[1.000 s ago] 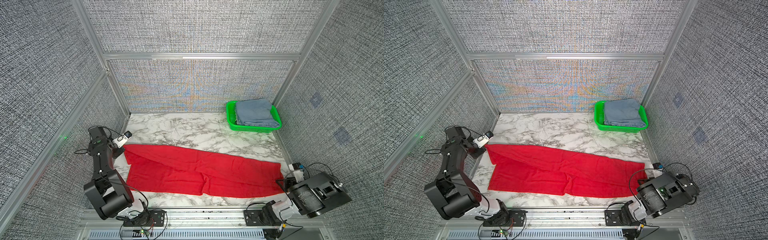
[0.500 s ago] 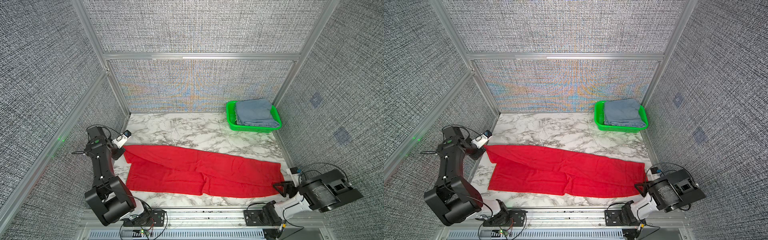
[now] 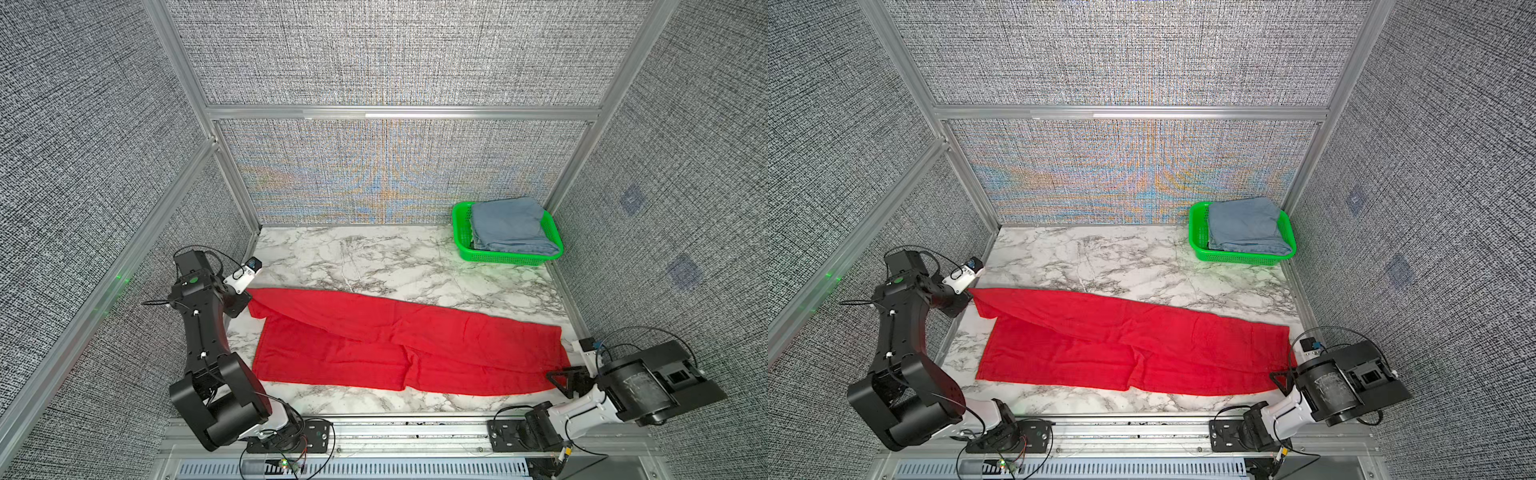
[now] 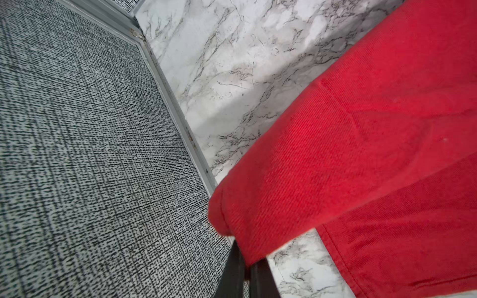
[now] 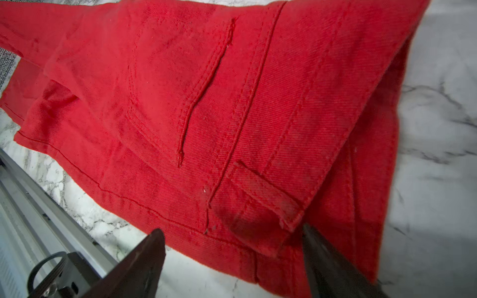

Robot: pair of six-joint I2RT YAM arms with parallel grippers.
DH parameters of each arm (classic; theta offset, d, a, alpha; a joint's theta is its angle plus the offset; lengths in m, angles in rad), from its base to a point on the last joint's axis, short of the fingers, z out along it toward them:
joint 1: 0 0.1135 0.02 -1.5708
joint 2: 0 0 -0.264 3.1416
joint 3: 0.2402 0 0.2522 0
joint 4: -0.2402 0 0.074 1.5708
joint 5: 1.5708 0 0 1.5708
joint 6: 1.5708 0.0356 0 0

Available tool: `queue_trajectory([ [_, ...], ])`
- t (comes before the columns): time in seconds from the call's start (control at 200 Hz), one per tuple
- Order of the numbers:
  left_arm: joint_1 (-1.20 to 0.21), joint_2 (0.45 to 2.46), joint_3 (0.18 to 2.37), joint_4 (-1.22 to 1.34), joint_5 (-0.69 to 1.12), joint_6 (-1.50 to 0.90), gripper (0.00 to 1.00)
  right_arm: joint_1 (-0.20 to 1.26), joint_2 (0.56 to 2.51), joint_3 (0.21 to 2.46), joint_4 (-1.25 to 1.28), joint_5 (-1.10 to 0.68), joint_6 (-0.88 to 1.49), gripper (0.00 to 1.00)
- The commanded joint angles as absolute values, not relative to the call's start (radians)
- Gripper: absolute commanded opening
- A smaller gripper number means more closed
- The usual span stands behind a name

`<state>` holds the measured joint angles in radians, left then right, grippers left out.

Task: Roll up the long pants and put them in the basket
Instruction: Fold the long pant at the center of the board.

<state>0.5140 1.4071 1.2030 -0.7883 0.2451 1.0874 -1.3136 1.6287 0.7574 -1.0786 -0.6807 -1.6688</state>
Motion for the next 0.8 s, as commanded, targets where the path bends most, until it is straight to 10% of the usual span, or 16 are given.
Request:
queue_trajectory([
  [0.0, 0.515, 1.418, 1.191, -0.761, 0.249, 1.083, 0.02, -1.313, 1.637, 0.763, -1.092, -0.670, -1.661, 0.85],
  [0.791, 0.515, 1.443, 1.190, -0.750, 0.187, 1.066, 0.02, -1.303, 1.781, 0.856, -1.153, -0.652, -1.704, 0.70],
])
